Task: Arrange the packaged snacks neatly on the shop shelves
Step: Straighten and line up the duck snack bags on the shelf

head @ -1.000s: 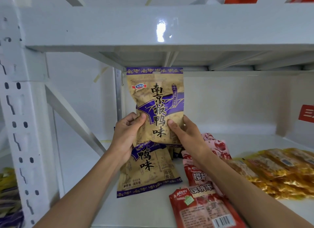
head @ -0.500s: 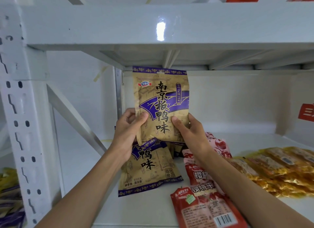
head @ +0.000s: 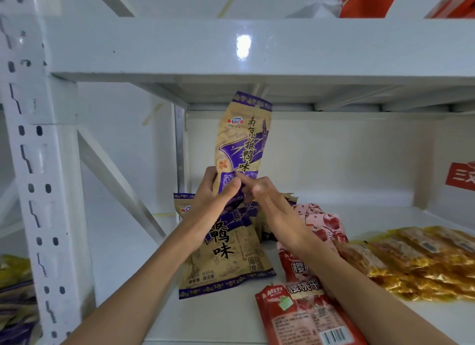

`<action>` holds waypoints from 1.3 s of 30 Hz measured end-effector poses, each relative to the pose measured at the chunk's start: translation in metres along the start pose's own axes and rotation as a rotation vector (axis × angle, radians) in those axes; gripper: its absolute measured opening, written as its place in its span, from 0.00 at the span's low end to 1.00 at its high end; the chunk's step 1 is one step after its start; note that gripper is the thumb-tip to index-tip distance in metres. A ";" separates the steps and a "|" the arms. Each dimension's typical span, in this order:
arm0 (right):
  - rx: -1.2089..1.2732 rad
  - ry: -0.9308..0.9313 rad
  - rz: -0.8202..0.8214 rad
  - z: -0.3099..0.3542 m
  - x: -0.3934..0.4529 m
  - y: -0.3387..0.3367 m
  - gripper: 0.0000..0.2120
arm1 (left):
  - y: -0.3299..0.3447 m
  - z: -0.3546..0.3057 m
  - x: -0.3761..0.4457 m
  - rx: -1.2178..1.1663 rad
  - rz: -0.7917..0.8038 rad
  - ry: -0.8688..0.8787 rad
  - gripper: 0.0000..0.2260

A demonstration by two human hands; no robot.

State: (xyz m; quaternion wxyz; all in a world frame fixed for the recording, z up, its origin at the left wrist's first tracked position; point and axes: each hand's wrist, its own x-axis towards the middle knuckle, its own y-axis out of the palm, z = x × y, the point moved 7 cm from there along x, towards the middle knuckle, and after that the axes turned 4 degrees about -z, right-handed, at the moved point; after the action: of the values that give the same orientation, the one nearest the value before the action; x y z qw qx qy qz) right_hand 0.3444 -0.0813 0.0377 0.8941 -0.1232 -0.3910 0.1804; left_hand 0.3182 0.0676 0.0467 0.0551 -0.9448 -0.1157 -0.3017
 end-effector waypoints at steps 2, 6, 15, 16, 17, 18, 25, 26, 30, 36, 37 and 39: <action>-0.022 -0.054 -0.011 0.004 0.002 -0.001 0.21 | -0.006 0.003 0.002 -0.090 -0.080 -0.055 0.15; 0.089 0.002 -0.120 -0.002 0.005 -0.007 0.15 | -0.013 0.013 0.003 -0.267 -0.158 -0.237 0.15; 0.181 0.186 -0.311 -0.010 0.003 -0.021 0.24 | -0.016 0.023 0.001 -0.367 -0.155 -0.348 0.24; 0.187 0.191 -0.301 -0.011 0.003 -0.020 0.23 | -0.017 0.025 0.002 -0.377 -0.156 -0.351 0.24; 0.189 0.194 -0.290 -0.009 0.003 -0.019 0.22 | -0.018 0.026 0.002 -0.387 -0.158 -0.354 0.24; 0.199 0.196 -0.282 -0.009 0.003 -0.018 0.20 | -0.019 0.027 0.003 -0.395 -0.162 -0.354 0.24; 0.308 0.228 -0.234 -0.011 0.006 -0.016 0.19 | -0.016 0.020 0.002 -0.401 -0.159 -0.345 0.20; 0.309 0.243 -0.232 -0.014 0.006 -0.015 0.19 | -0.017 0.022 0.003 -0.399 -0.161 -0.347 0.20; 0.222 0.243 -0.238 -0.015 0.006 -0.017 0.22 | -0.018 0.025 0.003 -0.372 -0.168 -0.355 0.22; -0.409 -0.030 -0.513 0.048 -0.021 -0.063 0.13 | -0.025 0.026 0.004 -0.417 -0.193 -0.368 0.22; -0.412 -0.088 -0.440 0.059 -0.032 -0.060 0.11 | -0.026 0.024 0.003 -0.421 -0.197 -0.371 0.22; -0.394 -0.174 -0.117 0.080 -0.064 -0.034 0.12 | -0.025 0.024 0.003 -0.419 -0.189 -0.373 0.21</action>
State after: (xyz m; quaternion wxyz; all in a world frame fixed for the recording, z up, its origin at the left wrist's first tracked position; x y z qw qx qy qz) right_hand 0.2527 -0.1326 0.0612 0.8245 -0.2567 -0.5009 0.0582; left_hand 0.3280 0.0967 0.0301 -0.1914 -0.9598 -0.1465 -0.1440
